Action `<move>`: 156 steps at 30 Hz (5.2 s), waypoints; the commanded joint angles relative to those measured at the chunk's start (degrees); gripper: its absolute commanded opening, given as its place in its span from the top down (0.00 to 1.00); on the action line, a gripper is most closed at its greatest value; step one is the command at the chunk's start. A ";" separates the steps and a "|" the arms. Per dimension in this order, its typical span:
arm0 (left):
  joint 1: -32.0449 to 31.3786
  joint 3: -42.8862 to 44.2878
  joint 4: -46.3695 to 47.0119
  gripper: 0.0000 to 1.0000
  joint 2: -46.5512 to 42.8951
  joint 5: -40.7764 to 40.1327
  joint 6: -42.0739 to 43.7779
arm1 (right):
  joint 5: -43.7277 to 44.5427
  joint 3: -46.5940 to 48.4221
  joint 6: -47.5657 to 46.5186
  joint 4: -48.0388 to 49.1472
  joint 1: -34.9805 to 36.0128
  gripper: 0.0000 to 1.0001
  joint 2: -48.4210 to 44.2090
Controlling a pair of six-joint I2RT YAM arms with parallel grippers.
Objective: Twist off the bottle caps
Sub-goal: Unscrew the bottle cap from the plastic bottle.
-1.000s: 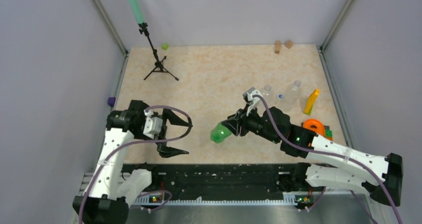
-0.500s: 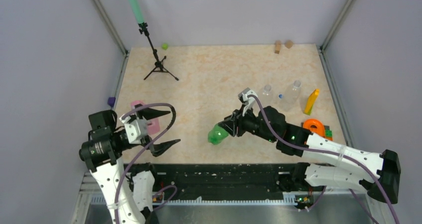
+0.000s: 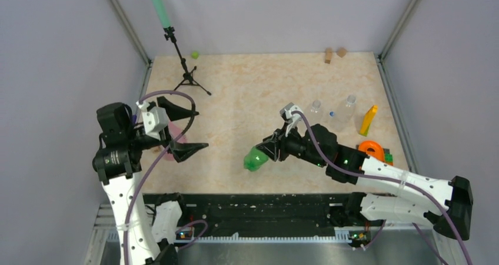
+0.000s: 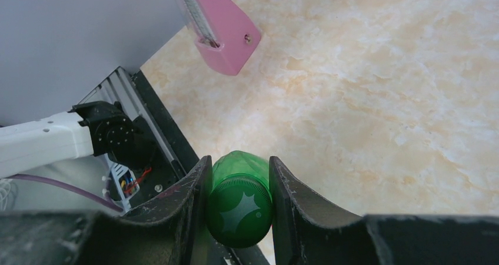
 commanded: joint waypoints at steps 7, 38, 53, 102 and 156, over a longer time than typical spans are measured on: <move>-0.24 -3.82 47.00 0.01 -2.92 -47.59 -38.56 | 0.04 4.55 -1.42 2.35 0.06 1.00 2.34; -46.12 -40.00 75.54 0.01 -5.79 -35.13 -51.88 | -3.32 1.58 5.82 5.41 -8.28 1.00 -3.95; -49.99 -38.13 81.66 0.01 6.22 -29.07 -49.43 | -21.08 3.03 5.13 14.58 -9.02 1.00 0.54; -50.94 -33.37 62.69 1.00 12.23 -53.57 -37.81 | -4.28 -4.46 8.62 11.00 -9.16 0.36 -2.36; -54.81 -33.61 64.11 1.00 19.68 -65.69 -31.91 | 1.60 -16.33 10.87 4.28 -12.58 0.55 -13.96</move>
